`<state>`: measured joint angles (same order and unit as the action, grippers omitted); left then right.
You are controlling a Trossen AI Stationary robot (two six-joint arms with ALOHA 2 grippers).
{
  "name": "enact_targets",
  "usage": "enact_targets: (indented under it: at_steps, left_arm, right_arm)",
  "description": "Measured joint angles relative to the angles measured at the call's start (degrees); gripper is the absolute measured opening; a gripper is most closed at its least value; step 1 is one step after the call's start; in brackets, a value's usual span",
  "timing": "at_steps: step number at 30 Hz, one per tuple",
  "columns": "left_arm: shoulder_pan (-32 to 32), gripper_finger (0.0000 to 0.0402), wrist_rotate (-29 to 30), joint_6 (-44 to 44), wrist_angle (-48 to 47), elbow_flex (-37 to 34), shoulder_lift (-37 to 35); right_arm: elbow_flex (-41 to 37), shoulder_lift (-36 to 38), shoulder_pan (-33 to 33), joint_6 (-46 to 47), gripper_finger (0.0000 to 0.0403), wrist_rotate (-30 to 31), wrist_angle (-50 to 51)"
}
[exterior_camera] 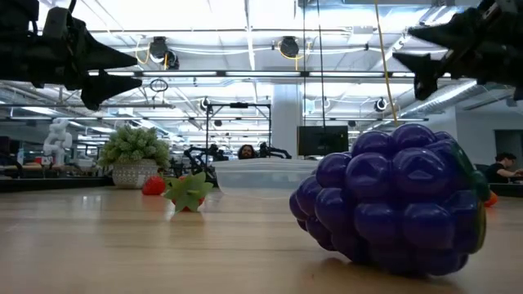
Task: Pick and placing Produce into tupperware
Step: Put the top peach into the transparent bin
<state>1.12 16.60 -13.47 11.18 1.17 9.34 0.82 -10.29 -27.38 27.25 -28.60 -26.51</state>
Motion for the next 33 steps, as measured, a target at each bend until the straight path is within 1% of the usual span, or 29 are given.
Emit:
enact_targets:
  at_steps: [5, 8, 10, 13, 18, 22, 25, 28, 33]
  left_arm:
    - [-0.02, 0.0274, 0.44, 0.07, 0.09, 0.00, 0.00]
    - [-0.02, 0.0274, 0.46, -0.63, 0.22, 0.00, 0.00]
    - [-0.02, 0.0274, 0.46, -1.29, 0.68, 0.00, 0.00]
    - [-0.02, 0.0274, 0.49, -3.77, 0.77, 0.00, 0.00]
    - [-0.02, 0.0273, 0.49, -6.81, 0.72, 0.00, 0.00]
    - [-0.02, 0.0273, 0.50, -7.85, 0.68, 0.00, 0.00]
    - [-0.02, 0.0274, 0.50, -8.05, 0.62, 0.00, 0.00]
    - [-0.02, 0.0274, 0.51, -8.07, 0.57, 0.00, 0.00]
    - [-0.02, 0.0273, 0.51, -7.93, 0.51, 0.00, 0.00]
  right_arm:
    - [0.00, 0.01, 0.00, -1.18, 0.0199, 0.00, -11.39]
    - [0.07, 0.01, 0.28, -3.51, 0.0199, -0.02, -16.34]
    - [0.96, 0.03, 0.74, -6.14, 0.0199, -0.02, -17.20]
    - [2.93, -0.26, 1.63, -10.27, 0.0199, -0.06, -15.80]
    - [9.24, -1.89, 3.72, -18.99, 0.0199, -0.23, -10.38]
    - [16.61, -4.34, 5.20, -25.98, 0.0199, -0.18, -3.82]
    - [24.71, -6.61, 6.03, -29.64, 0.0199, -0.12, 2.77]
    - [34.56, -9.97, 6.96, -32.40, 0.0199, -0.04, 13.56]
    - [50.90, -18.30, 9.48, -35.29, 0.0199, -0.04, 29.13]
